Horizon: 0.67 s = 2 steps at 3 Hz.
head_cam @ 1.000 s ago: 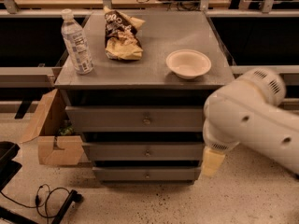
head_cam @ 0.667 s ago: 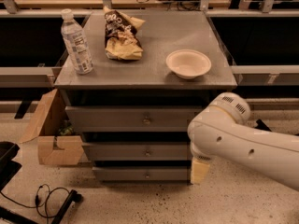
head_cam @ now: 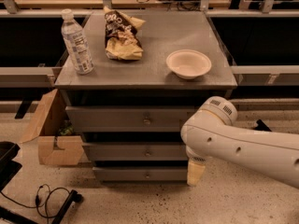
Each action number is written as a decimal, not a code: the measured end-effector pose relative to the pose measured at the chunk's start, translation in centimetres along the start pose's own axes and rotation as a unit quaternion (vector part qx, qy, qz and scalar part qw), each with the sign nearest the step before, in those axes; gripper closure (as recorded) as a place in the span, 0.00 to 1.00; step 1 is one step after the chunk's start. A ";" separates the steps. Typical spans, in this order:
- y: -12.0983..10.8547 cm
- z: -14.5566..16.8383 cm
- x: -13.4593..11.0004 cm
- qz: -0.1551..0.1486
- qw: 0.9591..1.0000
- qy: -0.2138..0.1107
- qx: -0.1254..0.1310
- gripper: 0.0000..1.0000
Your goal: Open middle drawer
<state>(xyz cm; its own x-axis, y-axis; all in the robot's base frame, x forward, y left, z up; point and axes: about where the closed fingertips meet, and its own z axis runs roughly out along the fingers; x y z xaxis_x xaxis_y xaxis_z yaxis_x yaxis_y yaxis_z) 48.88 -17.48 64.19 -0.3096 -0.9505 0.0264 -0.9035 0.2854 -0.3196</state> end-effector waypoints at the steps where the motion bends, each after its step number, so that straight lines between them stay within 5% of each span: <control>1: -0.2 5.1 -1.1 -0.005 1.000 -0.001 -0.029 0.00; 2: 0.3 12.2 -2.0 -0.017 0.997 -0.003 -0.077 0.00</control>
Offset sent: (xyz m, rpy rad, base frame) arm 0.0629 0.0078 -0.2064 0.0784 0.2740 0.0583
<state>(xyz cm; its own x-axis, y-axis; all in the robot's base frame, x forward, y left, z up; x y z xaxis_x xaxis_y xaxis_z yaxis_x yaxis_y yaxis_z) 52.85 -16.98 52.44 -0.2767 -0.9605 0.0293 -0.9483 0.2680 -0.1702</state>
